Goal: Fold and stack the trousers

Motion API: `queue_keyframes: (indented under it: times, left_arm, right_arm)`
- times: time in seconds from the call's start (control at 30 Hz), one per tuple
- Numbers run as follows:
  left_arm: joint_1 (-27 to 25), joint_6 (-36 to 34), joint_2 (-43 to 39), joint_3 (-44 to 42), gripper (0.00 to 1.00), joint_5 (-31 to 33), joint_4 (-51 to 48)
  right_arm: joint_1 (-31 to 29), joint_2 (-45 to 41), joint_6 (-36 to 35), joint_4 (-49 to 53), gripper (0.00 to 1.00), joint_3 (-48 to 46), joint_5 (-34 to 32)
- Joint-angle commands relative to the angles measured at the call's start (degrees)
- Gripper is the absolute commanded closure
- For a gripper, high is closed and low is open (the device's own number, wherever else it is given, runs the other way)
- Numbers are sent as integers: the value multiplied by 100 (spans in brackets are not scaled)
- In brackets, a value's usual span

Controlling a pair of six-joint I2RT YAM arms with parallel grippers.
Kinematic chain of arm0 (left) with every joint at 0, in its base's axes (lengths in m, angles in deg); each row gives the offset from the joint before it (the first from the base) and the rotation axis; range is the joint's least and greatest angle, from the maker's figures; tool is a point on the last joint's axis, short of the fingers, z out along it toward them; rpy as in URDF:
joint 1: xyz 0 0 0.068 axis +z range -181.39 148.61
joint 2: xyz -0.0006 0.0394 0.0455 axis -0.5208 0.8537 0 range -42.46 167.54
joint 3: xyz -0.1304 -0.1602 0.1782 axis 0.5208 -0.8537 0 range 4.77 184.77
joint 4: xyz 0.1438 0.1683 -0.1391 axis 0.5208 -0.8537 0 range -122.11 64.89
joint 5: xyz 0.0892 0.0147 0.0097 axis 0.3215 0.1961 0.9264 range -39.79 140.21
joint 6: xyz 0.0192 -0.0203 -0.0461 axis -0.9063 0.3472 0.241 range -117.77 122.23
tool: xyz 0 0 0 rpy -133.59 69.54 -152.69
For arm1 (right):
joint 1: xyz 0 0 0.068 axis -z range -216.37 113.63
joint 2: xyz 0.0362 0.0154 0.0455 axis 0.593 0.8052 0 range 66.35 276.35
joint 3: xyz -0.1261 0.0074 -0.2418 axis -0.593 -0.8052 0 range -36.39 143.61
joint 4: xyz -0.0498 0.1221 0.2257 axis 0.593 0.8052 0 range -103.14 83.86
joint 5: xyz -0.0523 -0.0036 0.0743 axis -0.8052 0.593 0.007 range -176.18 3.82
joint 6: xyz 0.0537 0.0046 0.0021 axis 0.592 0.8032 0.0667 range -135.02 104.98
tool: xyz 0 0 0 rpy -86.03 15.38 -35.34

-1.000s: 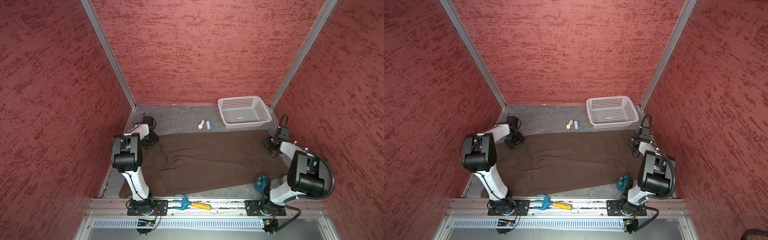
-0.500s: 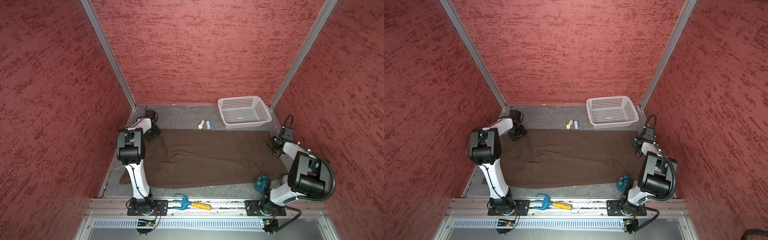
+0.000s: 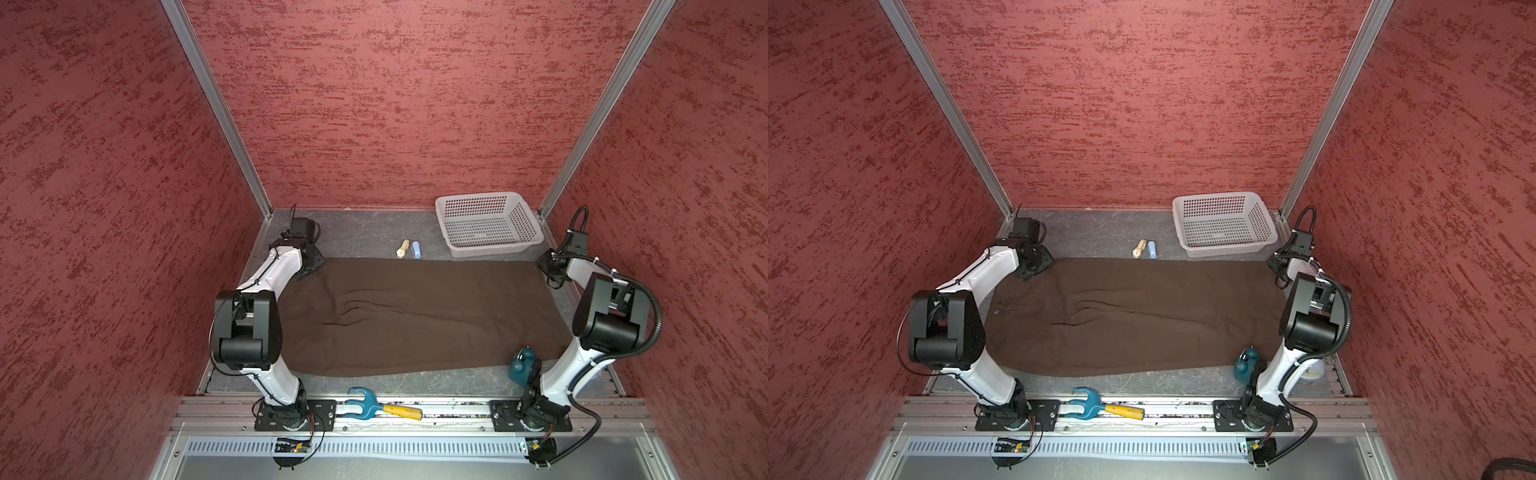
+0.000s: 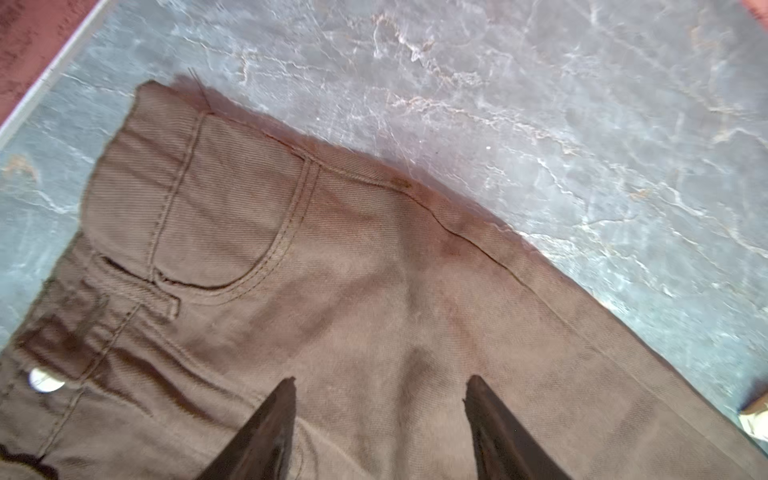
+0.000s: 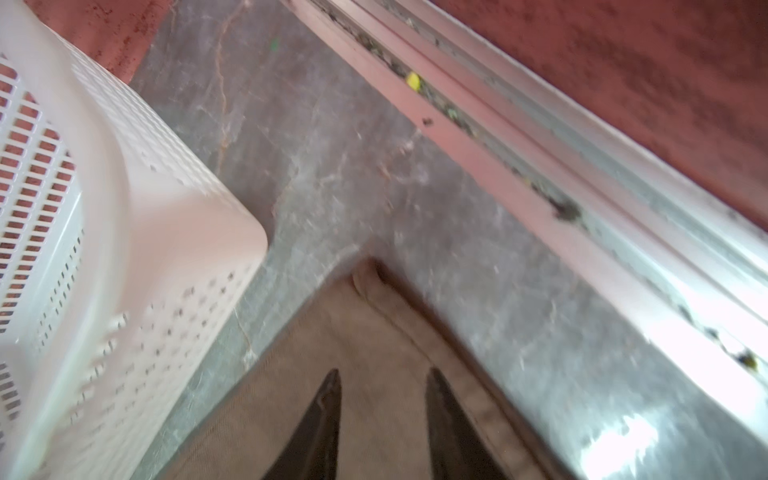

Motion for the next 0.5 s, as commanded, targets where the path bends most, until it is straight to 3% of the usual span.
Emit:
queue_keyframes:
  times: [0.0,0.27,0.4,0.47]
  left_arm:
    - [45,-68,91,-249,34,16,92]
    - [74,-94,205,-354,34,-248,154]
    - [59,-90,214,-353,34,-164,150]
    - [60,-79,214,-353,34,-134,145]
  right_arm:
    - [26,332,-74,118,55,374,6]
    - [24,1064,189,7,55,816,369]
    - [26,1325,225,107,61,976,313]
    - [25,1456,189,144,71,1050,320]
